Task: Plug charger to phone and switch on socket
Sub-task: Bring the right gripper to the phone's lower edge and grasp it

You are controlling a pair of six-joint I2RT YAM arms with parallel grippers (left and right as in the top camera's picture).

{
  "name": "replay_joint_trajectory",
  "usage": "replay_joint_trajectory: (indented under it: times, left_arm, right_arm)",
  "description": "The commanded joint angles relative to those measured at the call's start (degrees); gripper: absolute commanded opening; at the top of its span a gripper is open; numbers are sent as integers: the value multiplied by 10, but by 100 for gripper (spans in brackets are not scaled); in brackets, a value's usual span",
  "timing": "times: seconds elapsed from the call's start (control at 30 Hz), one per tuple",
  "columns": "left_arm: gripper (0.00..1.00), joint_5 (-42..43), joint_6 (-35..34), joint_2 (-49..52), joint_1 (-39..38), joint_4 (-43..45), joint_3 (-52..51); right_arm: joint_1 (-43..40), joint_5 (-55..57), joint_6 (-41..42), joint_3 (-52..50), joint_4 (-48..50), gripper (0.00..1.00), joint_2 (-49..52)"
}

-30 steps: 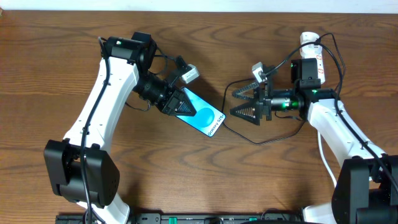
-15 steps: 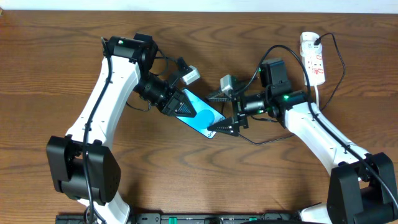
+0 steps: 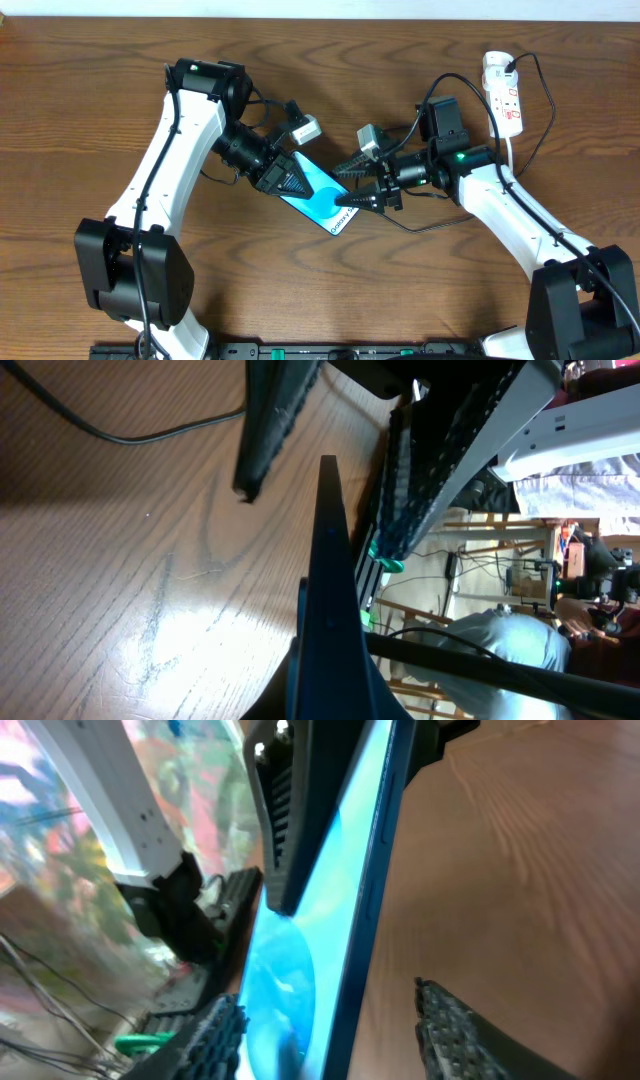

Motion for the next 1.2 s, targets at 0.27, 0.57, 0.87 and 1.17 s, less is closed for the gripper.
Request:
replay_joint_trajectory:
  times: [0.27, 0.57, 0.87, 1.17]
  left_arm:
    - [7, 31, 40, 2, 2, -5, 13]
    - [7, 31, 44, 2, 2, -5, 13]
    - [7, 31, 44, 2, 2, -5, 13]
    - [37, 31, 43, 2, 5, 2, 13]
  right_arm:
    - [8, -115, -2, 2, -7, 43, 79]
    - [11, -115, 14, 2, -7, 18, 78]
    - [39, -115, 24, 2, -12, 1, 78]
    - [45, -115, 32, 2, -18, 1, 78]
